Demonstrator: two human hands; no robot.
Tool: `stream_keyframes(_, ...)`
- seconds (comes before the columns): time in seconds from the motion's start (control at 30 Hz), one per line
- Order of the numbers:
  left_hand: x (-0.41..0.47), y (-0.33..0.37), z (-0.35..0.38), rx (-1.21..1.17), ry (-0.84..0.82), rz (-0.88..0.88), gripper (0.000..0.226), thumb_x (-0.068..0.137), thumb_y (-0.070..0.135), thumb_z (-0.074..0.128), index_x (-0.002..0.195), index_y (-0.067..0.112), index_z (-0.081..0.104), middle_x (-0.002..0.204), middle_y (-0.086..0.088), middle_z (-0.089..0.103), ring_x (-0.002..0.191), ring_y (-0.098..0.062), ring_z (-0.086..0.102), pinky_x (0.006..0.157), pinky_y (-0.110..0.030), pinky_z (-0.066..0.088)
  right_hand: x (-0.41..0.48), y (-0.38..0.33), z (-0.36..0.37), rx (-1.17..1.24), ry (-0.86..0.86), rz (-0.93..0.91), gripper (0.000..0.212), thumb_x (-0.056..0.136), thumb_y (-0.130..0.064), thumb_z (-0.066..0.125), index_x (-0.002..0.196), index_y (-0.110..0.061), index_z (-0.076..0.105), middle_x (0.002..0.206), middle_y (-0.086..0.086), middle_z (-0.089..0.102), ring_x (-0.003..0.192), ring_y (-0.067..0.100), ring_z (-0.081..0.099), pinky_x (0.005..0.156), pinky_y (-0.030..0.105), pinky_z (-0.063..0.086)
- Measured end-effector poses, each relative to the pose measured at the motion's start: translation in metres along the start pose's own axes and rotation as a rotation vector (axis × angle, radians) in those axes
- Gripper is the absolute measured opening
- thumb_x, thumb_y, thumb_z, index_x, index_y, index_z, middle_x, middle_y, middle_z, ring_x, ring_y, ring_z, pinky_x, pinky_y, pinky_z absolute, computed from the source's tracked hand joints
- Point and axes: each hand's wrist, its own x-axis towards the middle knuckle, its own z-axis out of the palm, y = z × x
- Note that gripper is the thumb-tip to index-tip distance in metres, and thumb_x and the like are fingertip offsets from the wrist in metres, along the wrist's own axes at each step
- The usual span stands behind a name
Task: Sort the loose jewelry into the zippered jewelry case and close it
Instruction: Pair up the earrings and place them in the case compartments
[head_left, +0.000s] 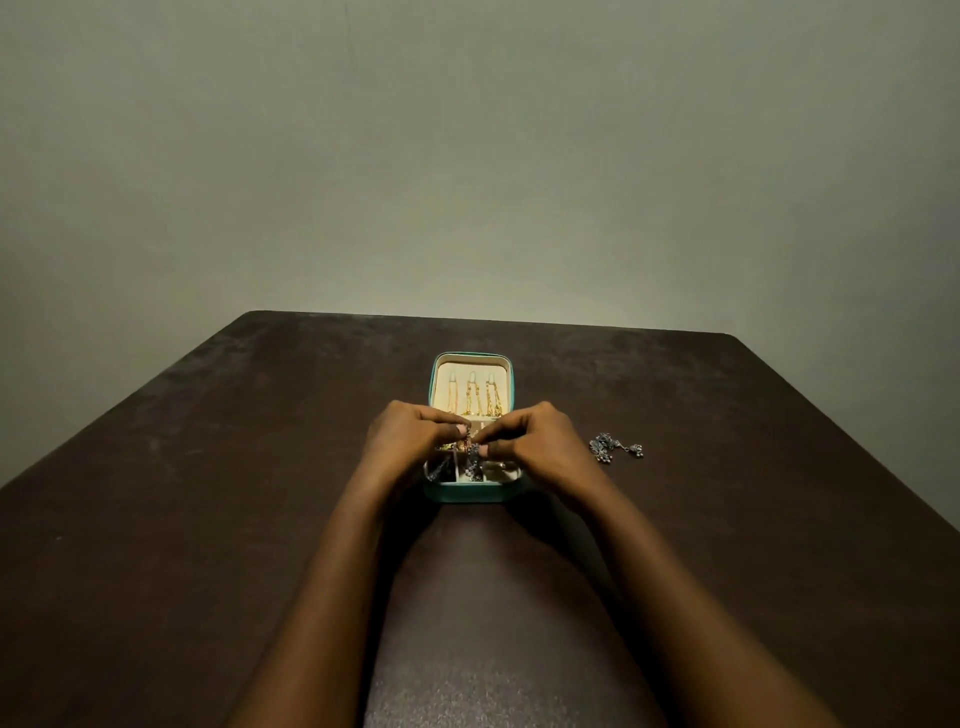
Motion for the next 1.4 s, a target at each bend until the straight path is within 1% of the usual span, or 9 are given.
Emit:
stream_keyframes(0.13, 0.003, -0.001, 0.0, 0.098, -0.012, 0.007, 0.013, 0.075, 0.007, 0.073, 0.086, 0.013, 0.076, 0.097, -0.001, 0.072, 0.103, -0.02, 0.063, 0.099, -0.042, 0.046, -0.001, -0.002, 0.003, -0.107, 0.01, -0.054, 0.021, 0.077, -0.005, 0.072, 0.097, -0.011, 0.073, 0.102, 0.007, 0.072, 0.094, 0.009, 0.062, 0.085, 0.022, 0.05)
stream_keyframes(0.27, 0.005, -0.005, 0.002, 0.2, -0.067, 0.016, 0.019, 0.076, 0.01, 0.073, 0.095, 0.012, 0.075, 0.089, 0.015, 0.056, 0.12, -0.019, 0.047, 0.11, -0.038, 0.027, -0.002, 0.0, 0.008, -0.179, -0.042, -0.078, 0.019, 0.076, 0.001, 0.067, 0.089, -0.013, 0.069, 0.09, 0.009, 0.073, 0.088, 0.015, 0.068, 0.086, 0.035, 0.055)
stream_keyframes(0.4, 0.006, -0.01, 0.002, 0.274, -0.062, -0.022, 0.023, 0.081, 0.024, 0.069, 0.103, 0.019, 0.072, 0.131, 0.008, 0.052, 0.13, -0.02, 0.031, 0.087, -0.031, 0.014, -0.002, -0.001, 0.009, -0.218, -0.03, -0.124, 0.018, 0.079, 0.001, 0.06, 0.092, -0.011, 0.065, 0.1, 0.012, 0.07, 0.093, 0.021, 0.066, 0.083, 0.035, 0.057)
stream_keyframes(0.57, 0.006, -0.006, 0.001, 0.255, -0.118, 0.025, 0.025, 0.085, 0.016, 0.065, 0.109, 0.009, 0.07, 0.12, 0.007, 0.052, 0.124, -0.011, 0.037, 0.084, -0.019, 0.015, -0.003, 0.0, 0.004, -0.13, -0.046, -0.107, 0.018, 0.081, 0.005, 0.063, 0.092, -0.009, 0.064, 0.088, 0.009, 0.071, 0.077, 0.014, 0.07, 0.079, 0.028, 0.058)
stream_keyframes(0.7, 0.009, -0.01, -0.002, 0.235, -0.073, 0.016, 0.023, 0.082, 0.02, 0.069, 0.104, 0.014, 0.072, 0.113, 0.005, 0.06, 0.122, -0.017, 0.045, 0.107, -0.035, 0.026, 0.0, 0.003, -0.009, -0.039, 0.014, -0.059, 0.019, 0.08, 0.006, 0.063, 0.084, -0.012, 0.064, 0.076, 0.003, 0.068, 0.071, 0.01, 0.067, 0.076, 0.023, 0.055)
stream_keyframes(0.9, 0.006, -0.01, 0.007, 0.192, 0.001, 0.047, 0.004, 0.081, 0.032, 0.069, 0.079, 0.033, 0.072, 0.113, 0.006, 0.065, 0.126, -0.025, 0.039, 0.109, -0.047, 0.018, 0.006, 0.029, -0.06, 0.197, 0.289, 0.033, 0.023, 0.071, 0.005, 0.073, 0.075, -0.014, 0.062, 0.07, -0.001, 0.063, 0.067, 0.007, 0.06, 0.063, 0.014, 0.046)
stream_keyframes(1.1, -0.004, 0.021, 0.035, 0.425, 0.117, 0.127, 0.015, 0.083, 0.034, 0.067, 0.097, 0.036, 0.071, 0.129, 0.014, 0.05, 0.129, -0.022, 0.025, 0.089, -0.036, 0.021, 0.007, 0.079, -0.095, 0.265, 0.524, 0.214, 0.028, 0.065, 0.006, 0.075, 0.061, -0.018, 0.062, 0.068, 0.001, 0.064, 0.072, 0.021, 0.061, 0.075, 0.033, 0.05)
stream_keyframes(1.27, -0.01, 0.046, 0.078, 0.582, 0.0, 0.267, 0.017, 0.088, 0.037, 0.06, 0.102, 0.036, 0.069, 0.124, 0.013, 0.058, 0.129, -0.024, 0.024, 0.09, -0.041, 0.022, 0.013, 0.089, -0.091, 0.101, 0.427, 0.242, 0.01, 0.074, -0.001, 0.072, 0.081, -0.008, 0.073, 0.081, 0.009, 0.068, 0.078, 0.014, 0.059, 0.064, 0.018, 0.043)
stream_keyframes(1.4, -0.004, 0.055, 0.106, 0.689, -0.048, 0.299, 0.021, 0.091, 0.032, 0.054, 0.107, 0.033, 0.068, 0.118, 0.002, 0.063, 0.125, -0.024, 0.029, 0.088, -0.044, 0.022, 0.017, 0.092, -0.083, -0.03, 0.386, 0.204, 0.015, 0.08, -0.009, 0.068, 0.094, -0.007, 0.074, 0.093, 0.009, 0.072, 0.087, 0.013, 0.061, 0.076, 0.017, 0.038)
